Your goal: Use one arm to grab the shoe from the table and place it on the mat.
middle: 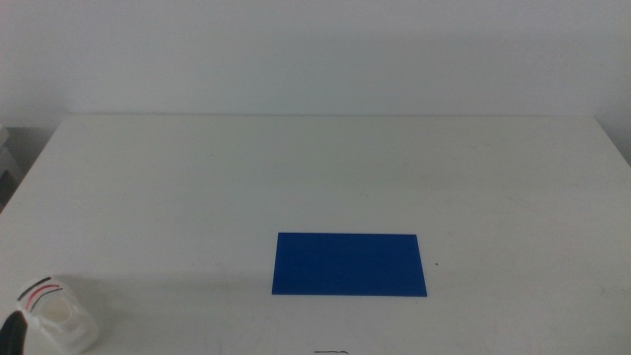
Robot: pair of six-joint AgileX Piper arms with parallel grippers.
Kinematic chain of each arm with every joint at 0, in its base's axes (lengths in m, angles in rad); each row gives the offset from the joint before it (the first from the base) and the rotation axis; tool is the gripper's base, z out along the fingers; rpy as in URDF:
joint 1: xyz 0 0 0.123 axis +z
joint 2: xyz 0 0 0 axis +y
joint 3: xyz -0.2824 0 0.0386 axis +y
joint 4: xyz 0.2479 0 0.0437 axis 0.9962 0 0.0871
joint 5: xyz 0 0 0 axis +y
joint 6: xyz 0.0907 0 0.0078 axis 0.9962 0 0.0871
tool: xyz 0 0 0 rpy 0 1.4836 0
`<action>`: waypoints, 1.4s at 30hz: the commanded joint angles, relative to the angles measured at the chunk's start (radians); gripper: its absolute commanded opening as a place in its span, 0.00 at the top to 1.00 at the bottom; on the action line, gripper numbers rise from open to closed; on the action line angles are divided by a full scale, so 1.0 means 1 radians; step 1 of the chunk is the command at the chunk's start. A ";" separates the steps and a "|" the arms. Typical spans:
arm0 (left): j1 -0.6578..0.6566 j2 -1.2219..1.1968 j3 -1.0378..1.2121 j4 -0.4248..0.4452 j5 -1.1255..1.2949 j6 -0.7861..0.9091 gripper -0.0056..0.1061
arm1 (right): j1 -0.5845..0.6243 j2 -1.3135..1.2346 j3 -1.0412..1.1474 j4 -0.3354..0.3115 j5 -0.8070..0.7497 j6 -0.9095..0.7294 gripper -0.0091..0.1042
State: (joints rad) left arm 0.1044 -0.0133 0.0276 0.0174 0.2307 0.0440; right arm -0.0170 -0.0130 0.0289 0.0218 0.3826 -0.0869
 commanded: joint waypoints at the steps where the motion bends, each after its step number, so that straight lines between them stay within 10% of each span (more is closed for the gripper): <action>1: -0.002 0.033 -0.063 -0.004 -0.064 -0.016 0.11 | -0.004 -0.019 -0.019 -0.008 -0.056 -0.012 0.09; 22: -0.002 0.642 -1.003 0.086 0.828 -0.028 0.11 | -0.004 -0.019 -0.019 -0.008 -0.056 -0.012 0.09; 42: -0.002 0.954 -1.103 0.094 0.995 -0.553 0.11 | -0.004 -0.019 -0.019 -0.008 -0.056 -0.012 0.09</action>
State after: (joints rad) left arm 0.1044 0.9216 -1.0463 0.1025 1.2562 -0.4388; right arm -0.0170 -0.0130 0.0289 0.0218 0.3826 -0.0869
